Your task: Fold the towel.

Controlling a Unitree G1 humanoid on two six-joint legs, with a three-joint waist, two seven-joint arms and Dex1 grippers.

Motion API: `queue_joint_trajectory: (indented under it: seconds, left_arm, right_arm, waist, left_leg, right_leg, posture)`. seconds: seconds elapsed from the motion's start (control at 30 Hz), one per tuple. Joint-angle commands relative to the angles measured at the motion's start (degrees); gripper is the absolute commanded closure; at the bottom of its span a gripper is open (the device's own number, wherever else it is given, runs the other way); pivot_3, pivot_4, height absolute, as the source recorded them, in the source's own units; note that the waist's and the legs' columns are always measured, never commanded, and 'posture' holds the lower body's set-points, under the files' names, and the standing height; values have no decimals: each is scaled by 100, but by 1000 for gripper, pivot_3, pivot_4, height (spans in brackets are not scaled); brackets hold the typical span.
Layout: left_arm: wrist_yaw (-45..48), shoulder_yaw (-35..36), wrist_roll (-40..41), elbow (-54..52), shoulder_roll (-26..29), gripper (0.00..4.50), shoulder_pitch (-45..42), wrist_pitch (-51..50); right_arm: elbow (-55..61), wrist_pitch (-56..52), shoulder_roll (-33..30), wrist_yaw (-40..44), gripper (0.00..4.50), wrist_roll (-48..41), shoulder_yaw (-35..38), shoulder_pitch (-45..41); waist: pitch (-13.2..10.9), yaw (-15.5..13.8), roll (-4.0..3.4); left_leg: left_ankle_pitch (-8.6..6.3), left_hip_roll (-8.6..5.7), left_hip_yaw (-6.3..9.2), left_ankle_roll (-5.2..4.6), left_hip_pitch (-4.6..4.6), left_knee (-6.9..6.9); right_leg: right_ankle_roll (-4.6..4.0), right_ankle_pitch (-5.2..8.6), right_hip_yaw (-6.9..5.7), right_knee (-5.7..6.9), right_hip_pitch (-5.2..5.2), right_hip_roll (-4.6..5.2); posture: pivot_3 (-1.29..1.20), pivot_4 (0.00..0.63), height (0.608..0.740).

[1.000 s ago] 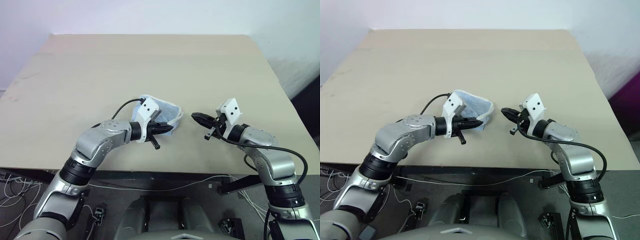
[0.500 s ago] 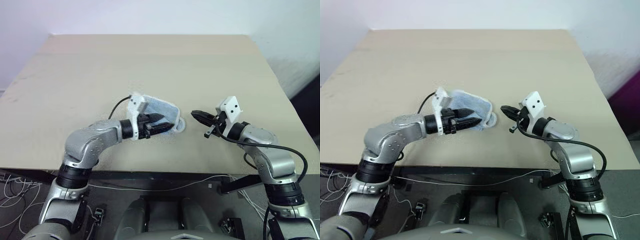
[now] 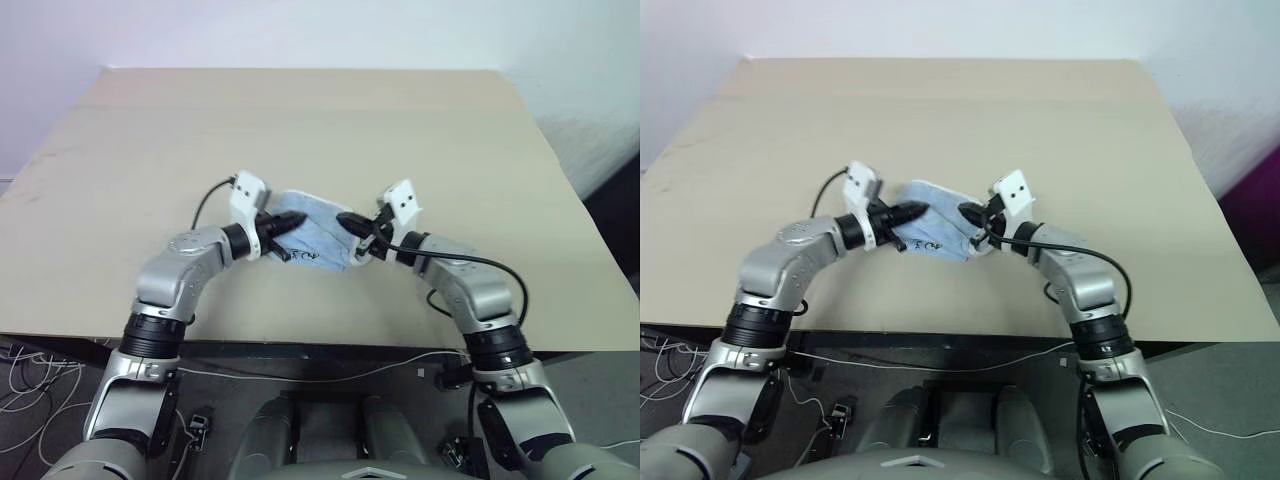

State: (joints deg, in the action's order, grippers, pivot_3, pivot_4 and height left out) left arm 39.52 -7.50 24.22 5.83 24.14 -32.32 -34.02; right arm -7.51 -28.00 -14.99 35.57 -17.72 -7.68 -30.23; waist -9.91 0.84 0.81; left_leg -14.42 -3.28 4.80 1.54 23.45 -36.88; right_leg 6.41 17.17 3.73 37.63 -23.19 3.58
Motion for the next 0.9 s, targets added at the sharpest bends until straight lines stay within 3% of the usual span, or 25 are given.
queue_joint_trajectory:
  seconds: [0.03, 0.23, 0.43, 0.53, 0.63, 0.9]
  left_arm:
    - [221, -382, -707, 442, 215, 4448, -59, 542]
    - [317, -455, -1109, 891, 187, 4448, 59, 960]
    - [272, 739, 20, 202, -279, 4448, 159, 862]
    - [129, 1176, 284, -70, -250, 4448, 222, 701]
    - [60, 1462, 417, -319, -149, 4500, 364, 646]
    - [-24, 1737, 357, -331, 179, 4500, 723, 647]
  right_arm:
    - [-511, 70, 127, -97, 4500, 294, -156, -151]
    - [-726, 235, 215, -102, 4500, 507, -211, -112]
    - [422, 155, -29, 21, 4500, 114, 260, 67]
    - [1019, -349, -292, 35, 4500, -207, 590, 216]
    - [1471, -1173, -481, 15, 3928, -798, 1015, 363]
    - [969, -3774, 72, -1118, 1241, -2671, 2762, 55]
  waist:
    - [0, 4, -1]
    - [9, 26, -5]
    - [6, 16, -3]
    - [5, 11, -1]
    - [5, 5, -1]
    - [5, 5, -2]
  left_leg:
    - [0, 0, 0, 0, 1, 0]
    - [1, 2, -1, 2, -10, -1]
    - [1, 2, 0, 1, 2, -7]
    - [1, 2, 1, 1, 15, -15]
    - [1, 2, 1, 1, 14, -14]
    - [1, 4, 0, 1, 11, -9]
  right_leg:
    - [0, 0, 1, 1, -2, 0]
    - [0, 0, 2, 12, 6, 1]
    - [0, 0, 3, 23, -9, 7]
    - [0, 0, 4, 30, -22, 8]
    - [0, 0, 4, 28, -19, 8]
    - [0, 0, 9, 29, -19, 7]
  posture:
    - [0, 150, 740]
    - [0, 150, 740]
    - [0, 150, 740]
    - [0, 150, 740]
    - [0, 150, 740]
    - [0, 150, 740]
